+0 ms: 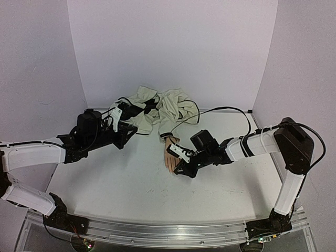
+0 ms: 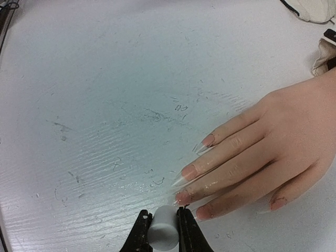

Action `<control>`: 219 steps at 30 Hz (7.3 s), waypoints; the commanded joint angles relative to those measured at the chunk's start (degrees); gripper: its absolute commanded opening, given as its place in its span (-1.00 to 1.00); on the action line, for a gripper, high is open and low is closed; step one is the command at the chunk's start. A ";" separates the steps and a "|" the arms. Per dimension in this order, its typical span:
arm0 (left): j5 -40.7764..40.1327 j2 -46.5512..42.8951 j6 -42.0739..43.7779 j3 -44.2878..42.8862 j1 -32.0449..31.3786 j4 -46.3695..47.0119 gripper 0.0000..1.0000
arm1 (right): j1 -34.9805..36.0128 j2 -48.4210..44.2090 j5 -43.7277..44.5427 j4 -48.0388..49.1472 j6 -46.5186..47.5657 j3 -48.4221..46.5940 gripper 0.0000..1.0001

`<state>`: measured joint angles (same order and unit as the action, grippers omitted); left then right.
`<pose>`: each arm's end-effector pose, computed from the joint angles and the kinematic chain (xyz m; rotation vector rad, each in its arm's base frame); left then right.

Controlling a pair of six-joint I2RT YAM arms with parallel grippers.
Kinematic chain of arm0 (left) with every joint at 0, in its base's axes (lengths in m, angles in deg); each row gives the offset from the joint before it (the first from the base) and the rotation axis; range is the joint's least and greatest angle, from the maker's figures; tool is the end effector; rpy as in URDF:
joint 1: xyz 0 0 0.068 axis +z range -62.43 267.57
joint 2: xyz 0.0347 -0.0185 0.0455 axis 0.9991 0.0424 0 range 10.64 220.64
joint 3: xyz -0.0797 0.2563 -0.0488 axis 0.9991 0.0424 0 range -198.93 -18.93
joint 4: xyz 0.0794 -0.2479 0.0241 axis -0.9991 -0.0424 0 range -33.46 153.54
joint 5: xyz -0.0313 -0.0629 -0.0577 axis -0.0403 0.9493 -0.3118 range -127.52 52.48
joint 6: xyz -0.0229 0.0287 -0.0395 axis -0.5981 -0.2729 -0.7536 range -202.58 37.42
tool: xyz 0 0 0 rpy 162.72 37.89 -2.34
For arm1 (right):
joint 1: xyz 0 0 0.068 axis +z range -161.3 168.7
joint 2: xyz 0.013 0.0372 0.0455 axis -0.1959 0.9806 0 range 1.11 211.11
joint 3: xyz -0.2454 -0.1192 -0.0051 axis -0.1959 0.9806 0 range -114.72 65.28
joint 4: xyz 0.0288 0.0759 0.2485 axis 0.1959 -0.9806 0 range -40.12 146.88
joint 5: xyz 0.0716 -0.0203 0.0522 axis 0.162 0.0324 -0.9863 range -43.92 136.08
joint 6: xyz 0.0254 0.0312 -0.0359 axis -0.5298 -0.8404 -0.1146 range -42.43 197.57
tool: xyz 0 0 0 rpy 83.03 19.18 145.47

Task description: Paint the nails

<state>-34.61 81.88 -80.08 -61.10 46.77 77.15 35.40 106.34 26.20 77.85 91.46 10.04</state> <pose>0.2137 -0.1868 0.2677 0.7240 1.7257 -0.5120 0.2565 0.2898 0.1671 -1.2527 1.7125 0.7058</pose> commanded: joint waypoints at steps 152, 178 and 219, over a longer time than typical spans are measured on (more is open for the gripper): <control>0.95 -2.27 -0.48 -0.97 0.45 3.88 -1.00 | 2.52 -0.83 7.47 4.86 -0.97 -0.20 -1.00; 1.13 -2.07 -0.48 -1.35 0.46 3.89 -1.00 | 2.57 0.58 5.22 3.90 -0.70 -1.67 -1.00; 1.13 -3.00 -0.48 -0.89 0.54 3.88 -1.00 | 3.24 -0.97 5.51 1.29 -0.35 0.30 -1.00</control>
<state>-34.15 81.08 -80.08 -61.08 47.03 77.54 38.22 107.01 32.10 80.69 91.04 10.17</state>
